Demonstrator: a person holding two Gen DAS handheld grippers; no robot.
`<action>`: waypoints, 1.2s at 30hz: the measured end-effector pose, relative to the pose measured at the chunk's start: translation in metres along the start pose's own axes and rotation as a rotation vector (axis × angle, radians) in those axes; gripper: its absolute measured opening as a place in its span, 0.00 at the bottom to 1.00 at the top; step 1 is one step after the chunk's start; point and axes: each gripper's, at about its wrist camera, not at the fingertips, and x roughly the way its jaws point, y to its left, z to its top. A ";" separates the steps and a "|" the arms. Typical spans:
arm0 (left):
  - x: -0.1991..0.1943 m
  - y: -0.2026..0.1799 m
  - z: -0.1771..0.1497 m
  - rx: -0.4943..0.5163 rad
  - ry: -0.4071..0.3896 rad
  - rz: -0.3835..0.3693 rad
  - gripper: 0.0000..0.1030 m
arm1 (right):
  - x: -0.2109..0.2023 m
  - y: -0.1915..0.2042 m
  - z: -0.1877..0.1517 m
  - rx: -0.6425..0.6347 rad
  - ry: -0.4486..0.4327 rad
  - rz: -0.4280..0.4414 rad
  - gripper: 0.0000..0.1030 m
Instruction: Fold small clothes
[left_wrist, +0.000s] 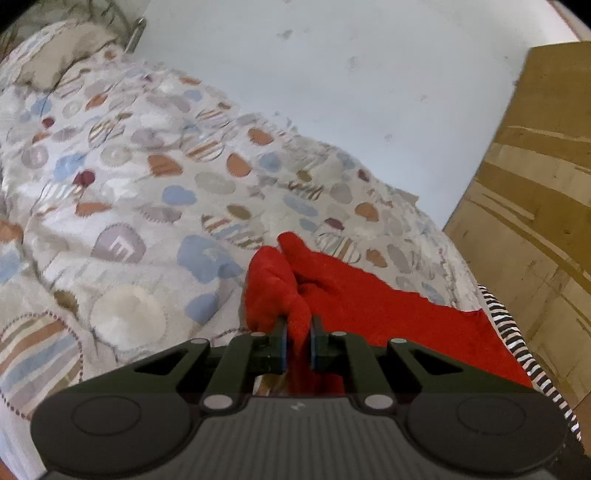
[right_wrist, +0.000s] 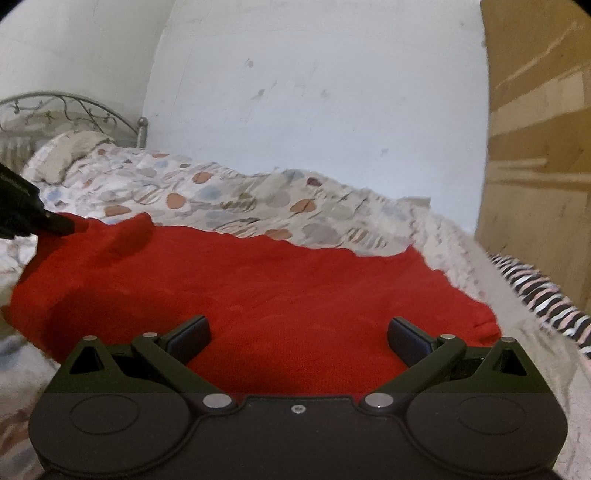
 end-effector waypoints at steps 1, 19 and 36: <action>0.002 0.004 -0.001 -0.025 0.011 0.002 0.12 | 0.000 -0.001 -0.001 0.005 -0.003 0.006 1.00; 0.002 0.016 -0.052 -0.112 0.157 -0.251 0.93 | -0.003 0.005 -0.016 -0.006 -0.076 -0.014 1.00; 0.022 0.019 -0.046 -0.246 0.178 -0.072 0.55 | -0.005 0.007 -0.016 -0.011 -0.091 -0.025 1.00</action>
